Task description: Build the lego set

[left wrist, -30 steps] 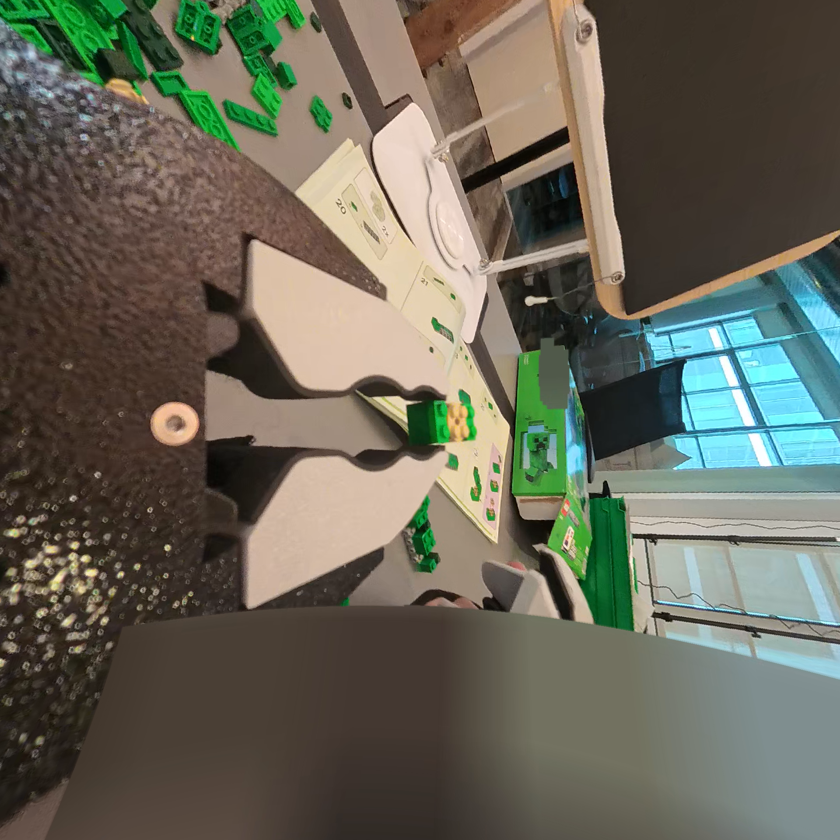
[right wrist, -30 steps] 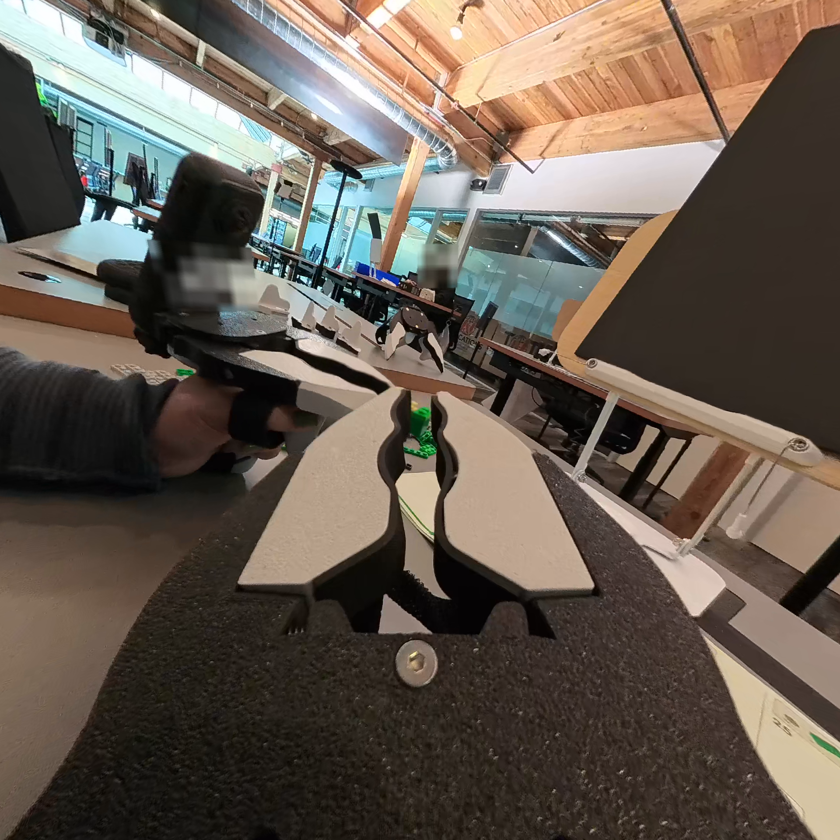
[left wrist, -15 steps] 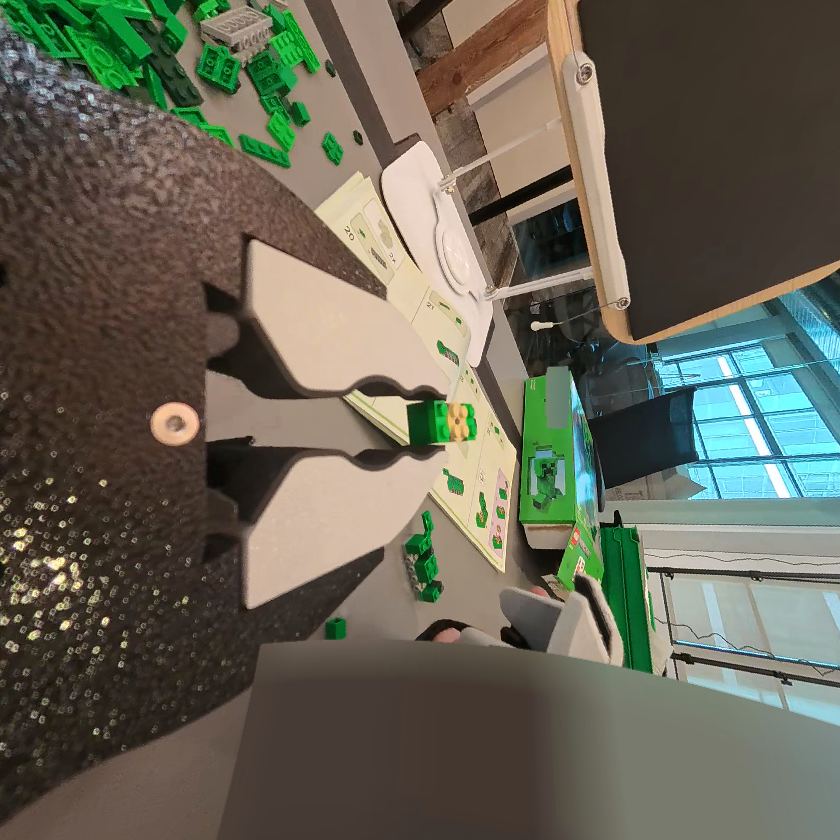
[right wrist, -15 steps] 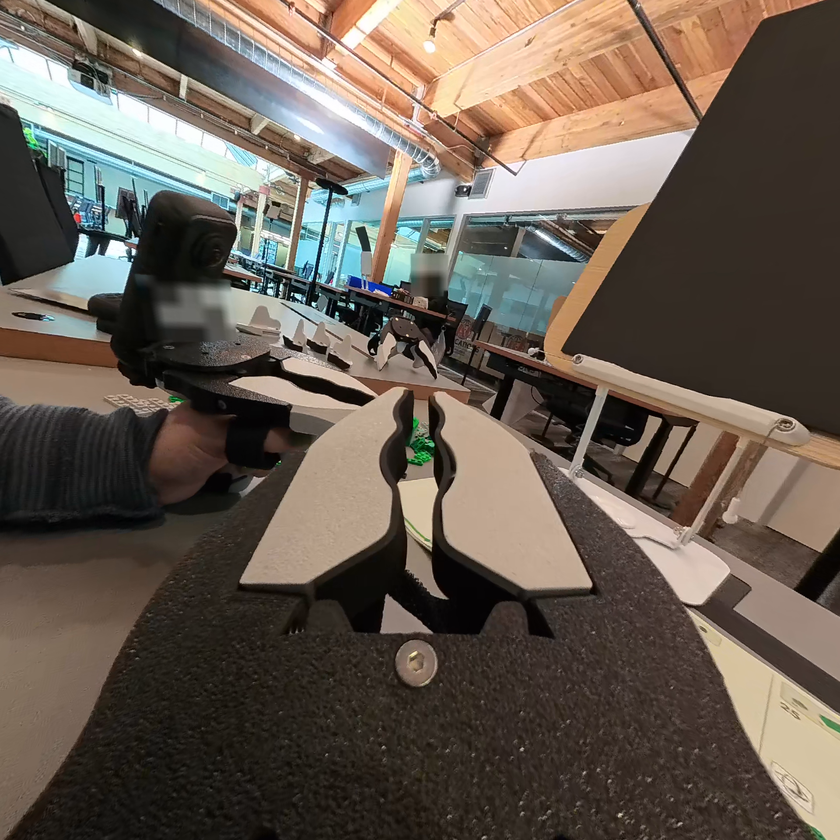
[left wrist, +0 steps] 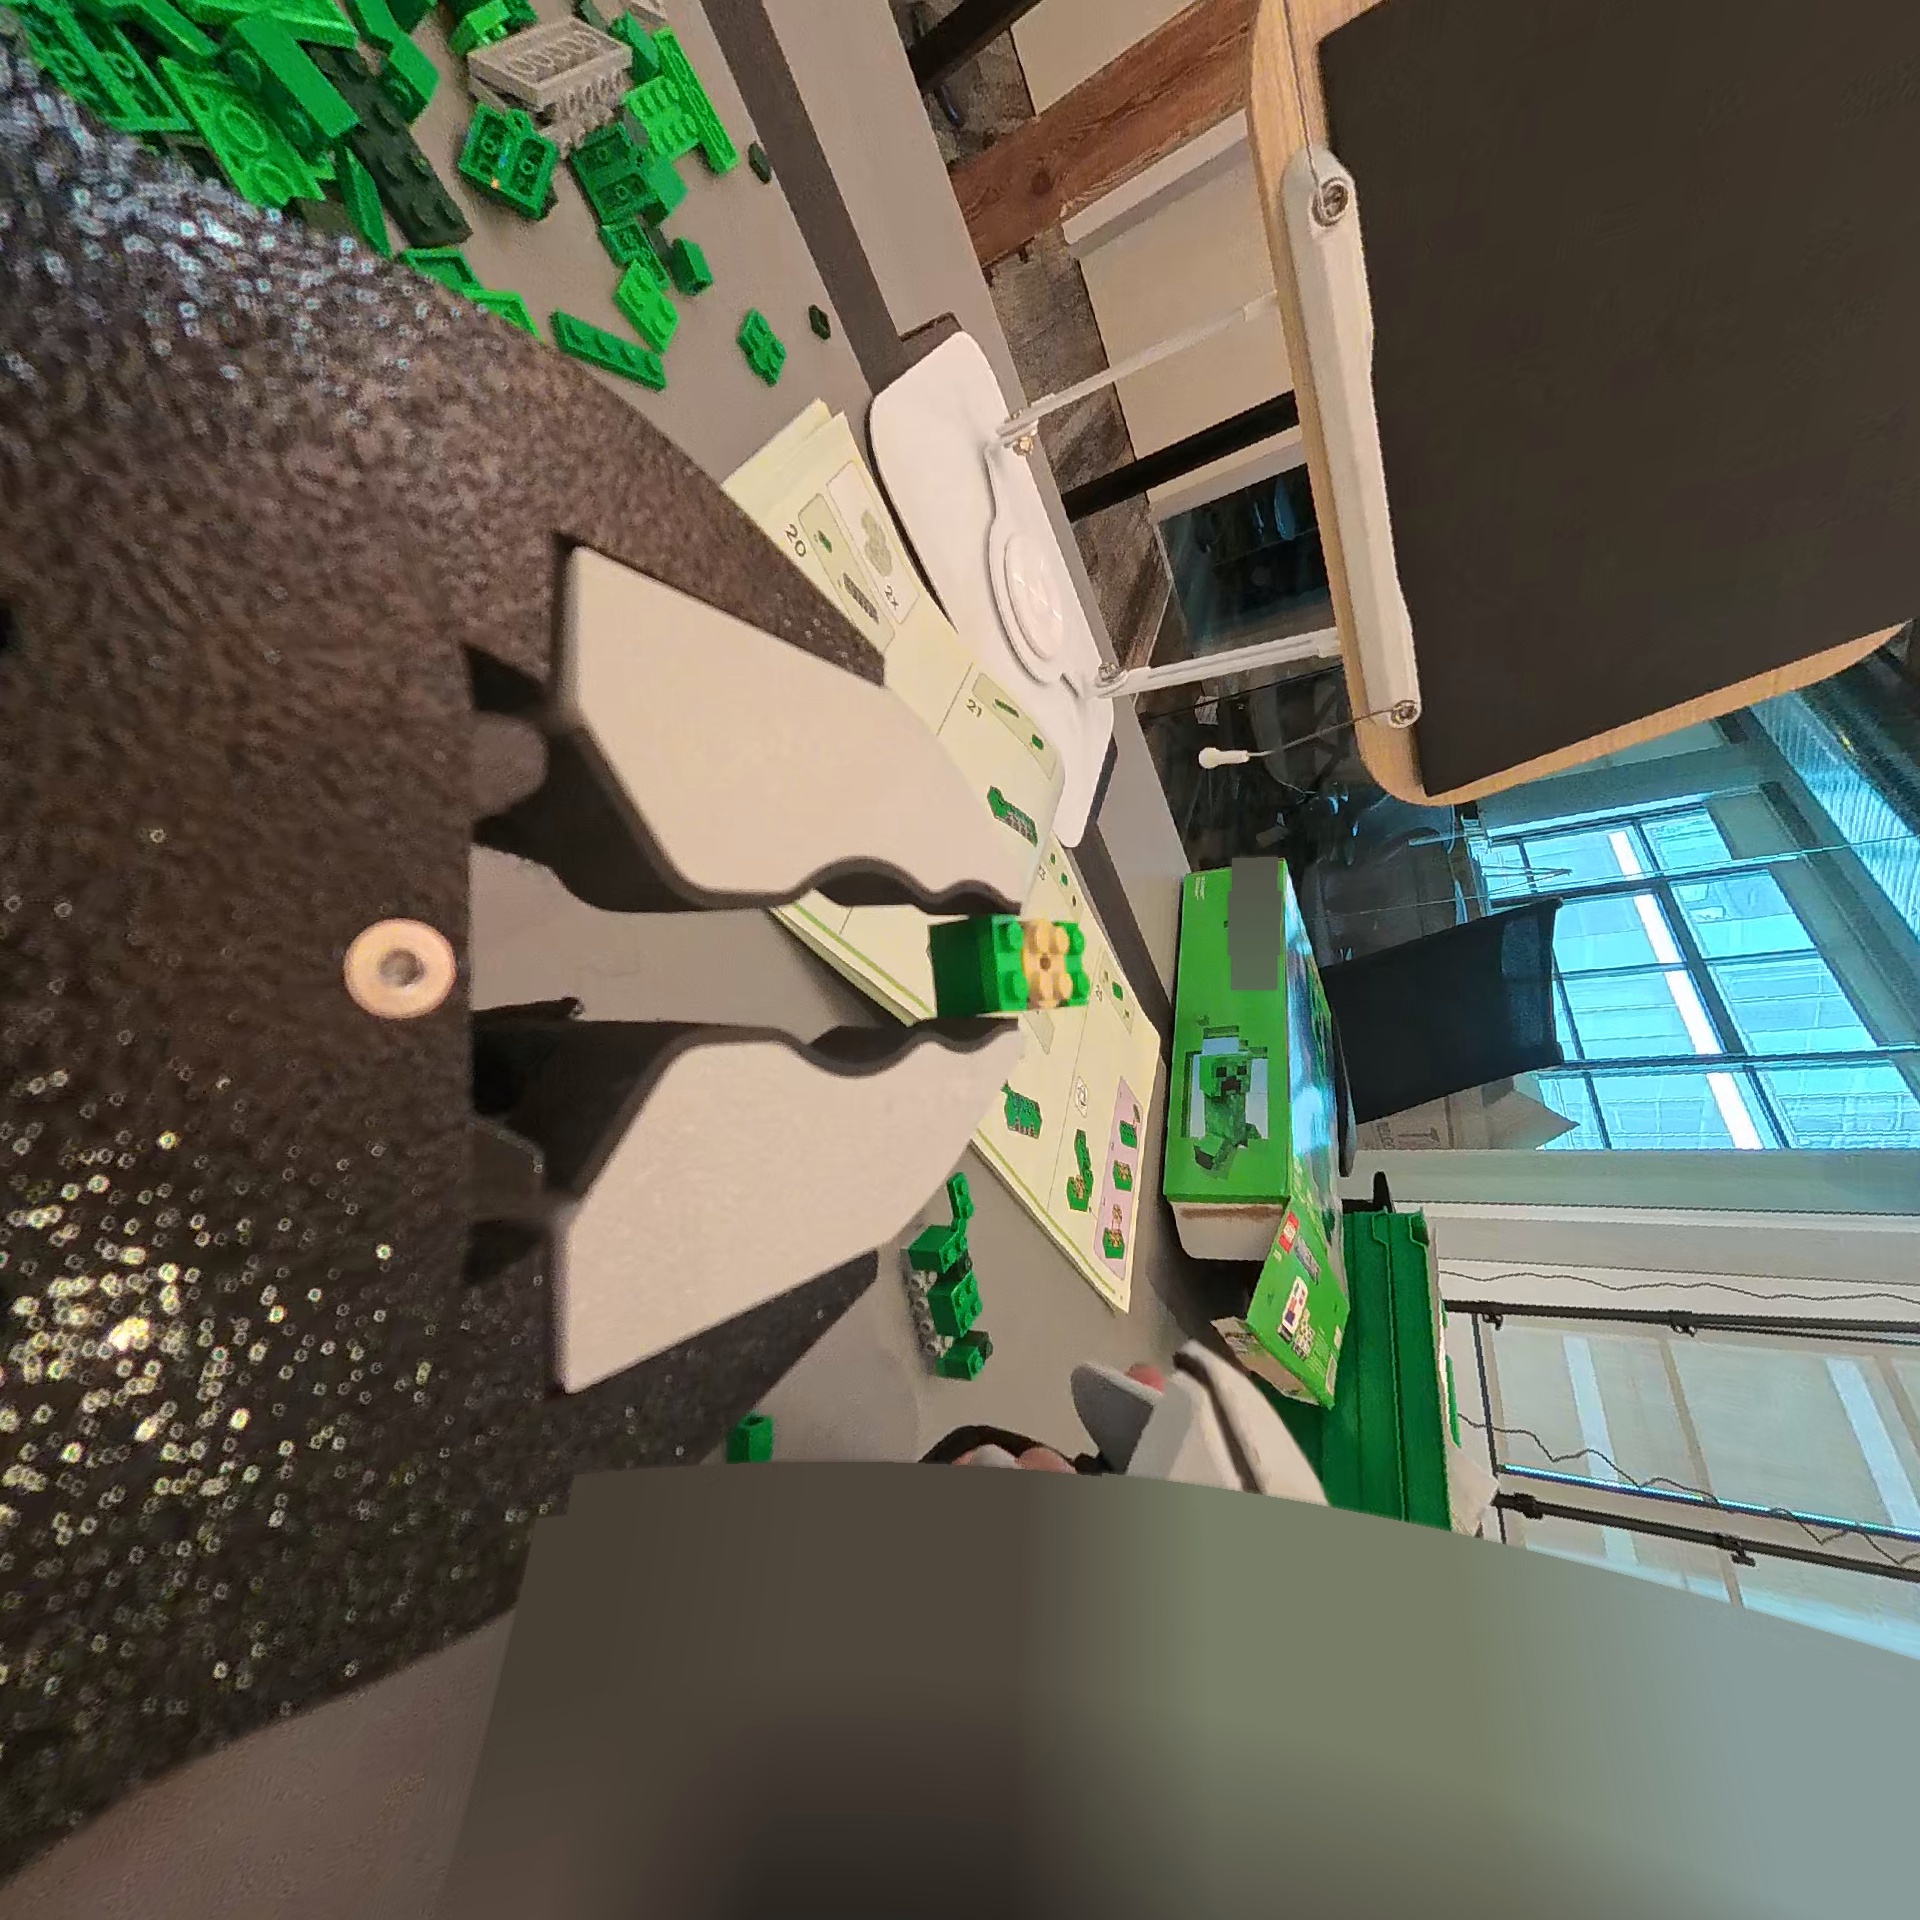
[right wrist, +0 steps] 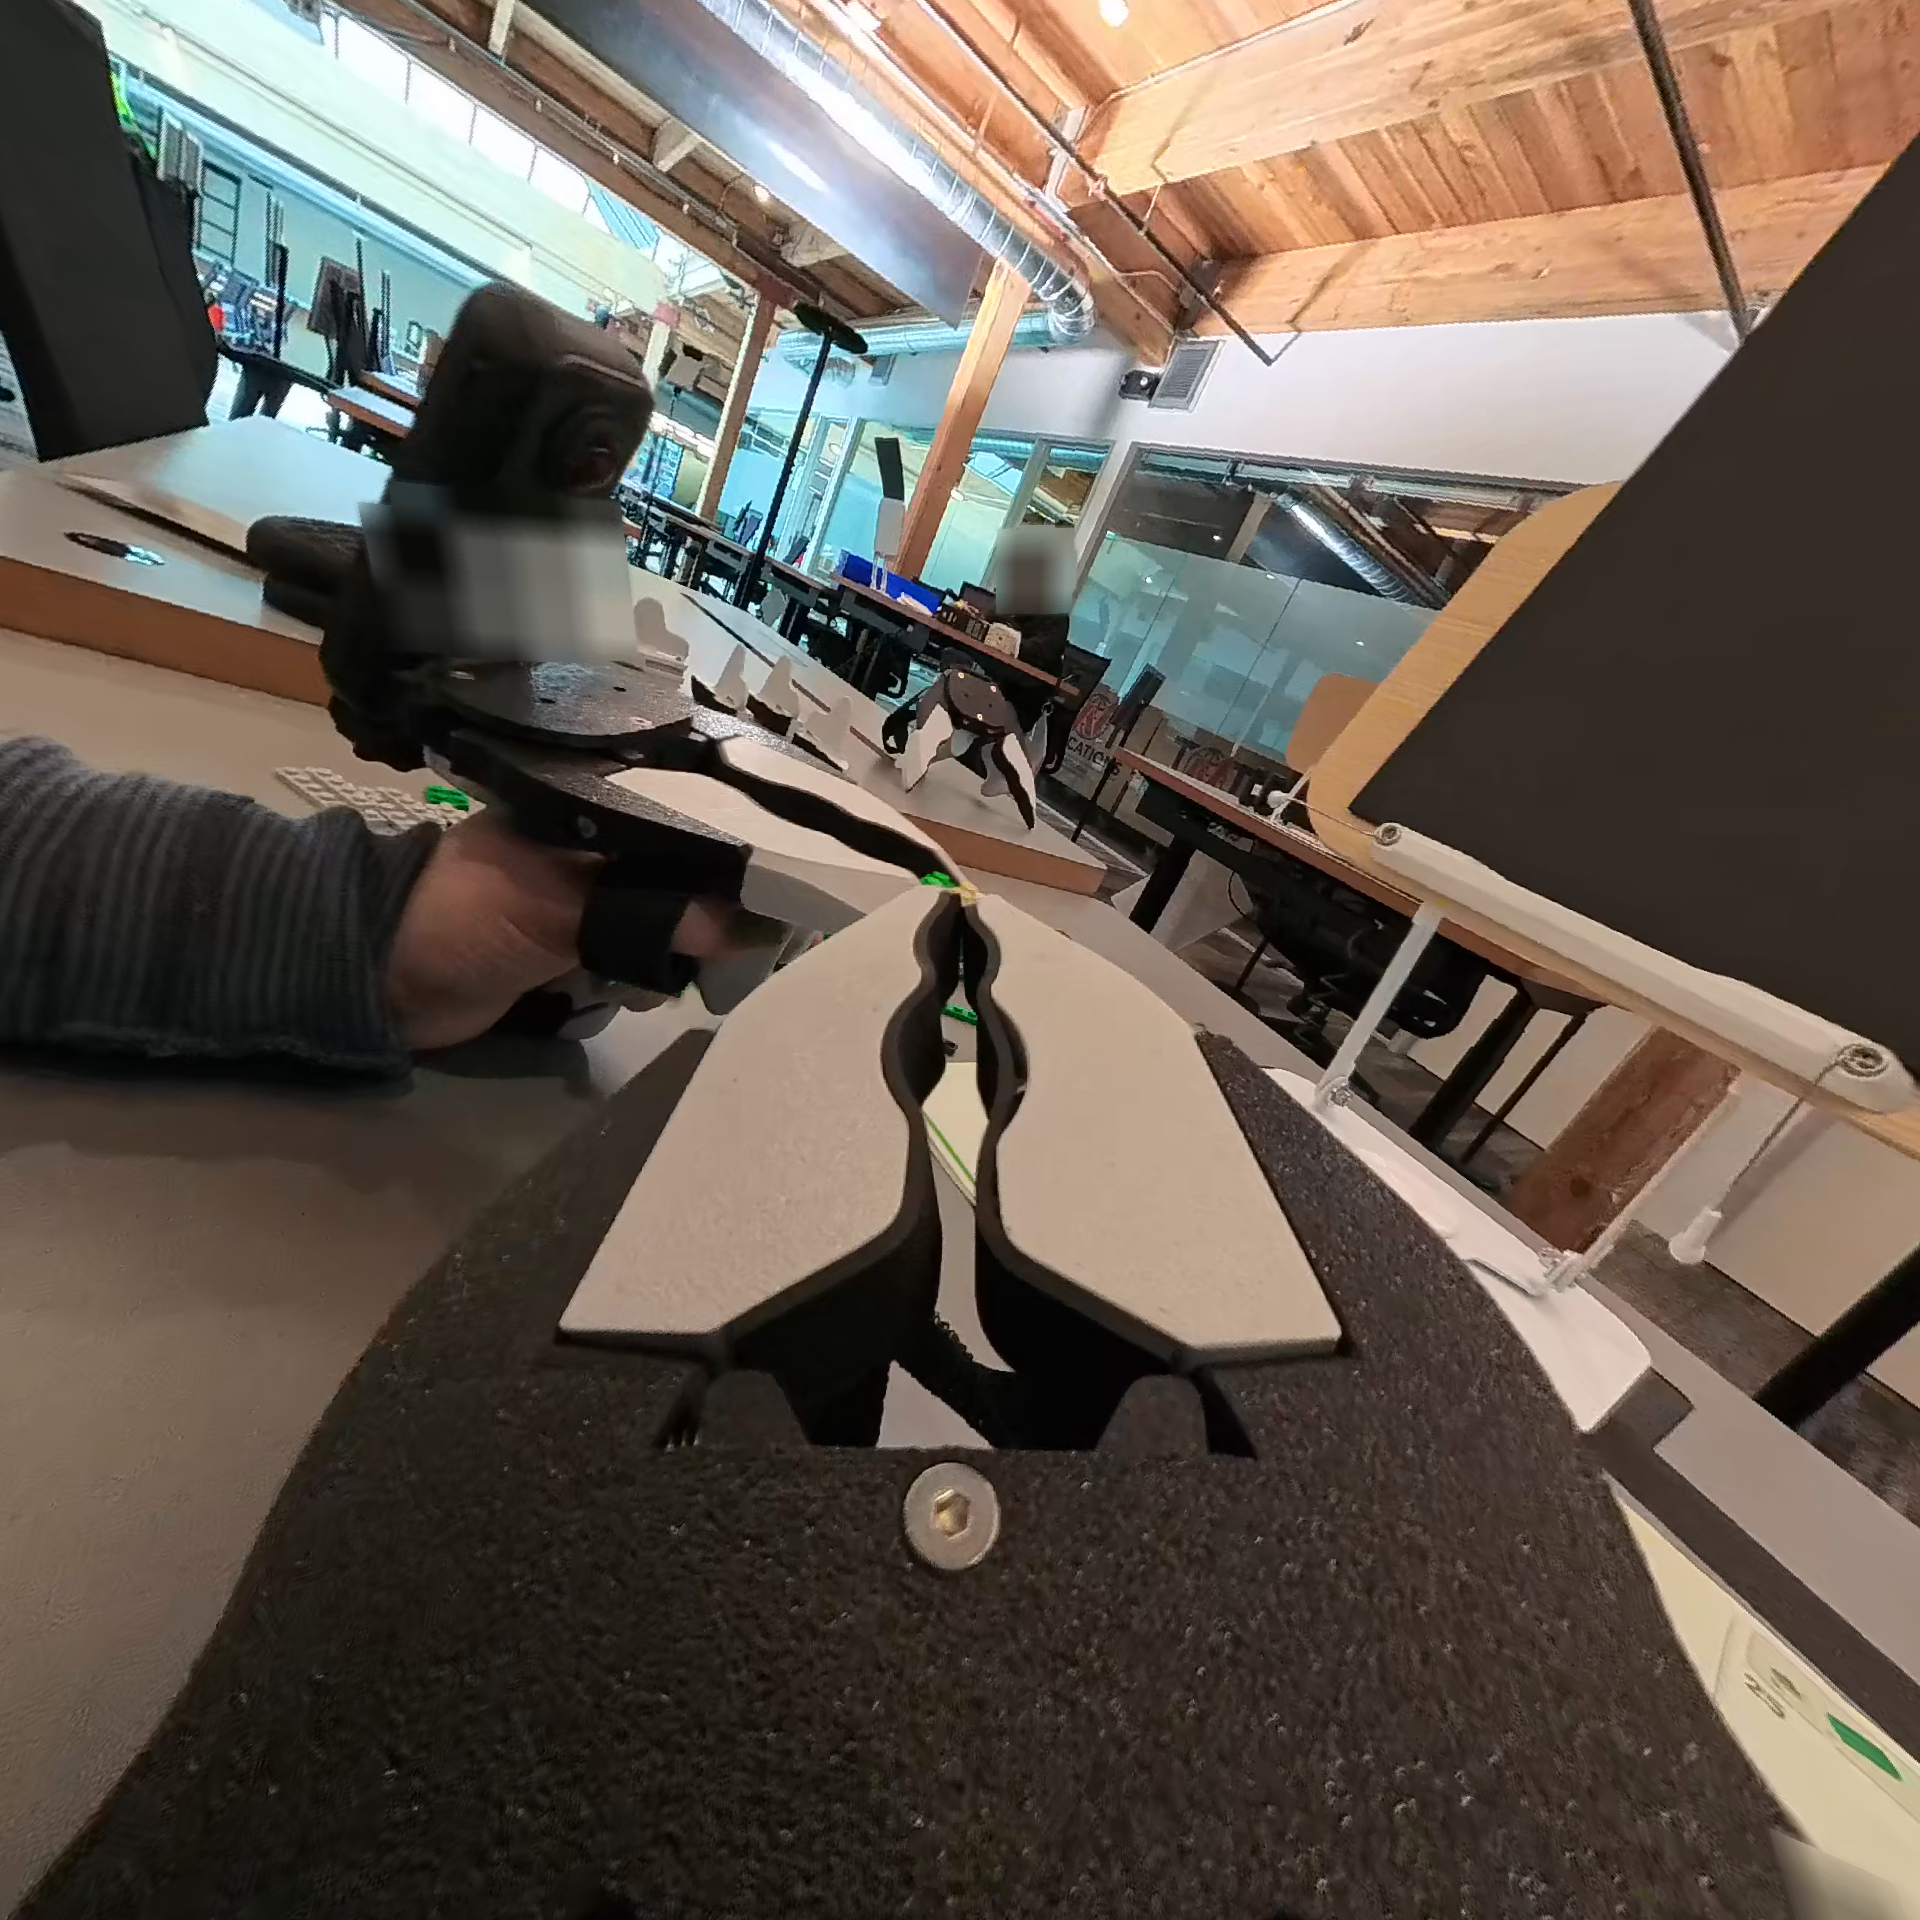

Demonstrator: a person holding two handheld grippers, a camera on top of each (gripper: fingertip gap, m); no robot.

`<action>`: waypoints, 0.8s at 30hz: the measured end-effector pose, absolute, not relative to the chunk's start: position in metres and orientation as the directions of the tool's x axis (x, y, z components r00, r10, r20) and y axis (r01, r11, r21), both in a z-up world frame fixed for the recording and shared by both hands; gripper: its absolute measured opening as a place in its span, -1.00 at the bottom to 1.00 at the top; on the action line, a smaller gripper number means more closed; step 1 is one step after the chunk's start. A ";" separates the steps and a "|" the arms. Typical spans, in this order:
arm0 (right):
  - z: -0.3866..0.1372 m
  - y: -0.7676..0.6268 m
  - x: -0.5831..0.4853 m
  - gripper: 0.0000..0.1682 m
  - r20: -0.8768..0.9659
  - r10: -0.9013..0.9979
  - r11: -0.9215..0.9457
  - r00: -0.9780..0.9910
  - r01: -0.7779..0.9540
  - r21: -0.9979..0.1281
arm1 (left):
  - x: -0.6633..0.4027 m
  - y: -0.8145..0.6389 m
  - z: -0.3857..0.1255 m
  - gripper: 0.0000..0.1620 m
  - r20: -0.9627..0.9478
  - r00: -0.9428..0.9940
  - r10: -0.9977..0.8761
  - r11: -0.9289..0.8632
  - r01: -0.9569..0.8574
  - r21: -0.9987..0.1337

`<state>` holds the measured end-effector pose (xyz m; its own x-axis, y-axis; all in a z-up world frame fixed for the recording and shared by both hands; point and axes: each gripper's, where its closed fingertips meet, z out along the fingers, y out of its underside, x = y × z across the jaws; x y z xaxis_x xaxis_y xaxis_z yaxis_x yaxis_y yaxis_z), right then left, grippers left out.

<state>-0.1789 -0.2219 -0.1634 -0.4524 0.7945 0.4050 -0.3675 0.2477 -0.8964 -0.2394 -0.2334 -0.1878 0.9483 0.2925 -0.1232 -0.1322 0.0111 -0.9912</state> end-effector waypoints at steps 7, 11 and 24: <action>-0.167 -0.226 -0.179 -1.00 0.438 0.778 0.281 -0.451 -0.373 -0.884 | -0.240 -0.234 -0.187 -0.79 -0.121 0.948 0.294 0.014 -0.131 -0.991; -0.168 -0.226 -0.179 -1.00 0.444 0.775 0.287 -0.450 -0.374 -0.882 | -0.240 -0.234 -0.188 -0.78 -0.121 0.948 0.294 0.014 -0.131 -0.991; -0.170 -0.226 -0.179 -1.00 0.442 0.775 0.290 -0.452 -0.368 -0.884 | -0.240 -0.233 -0.188 -0.78 -0.120 0.949 0.293 0.011 -0.128 -0.992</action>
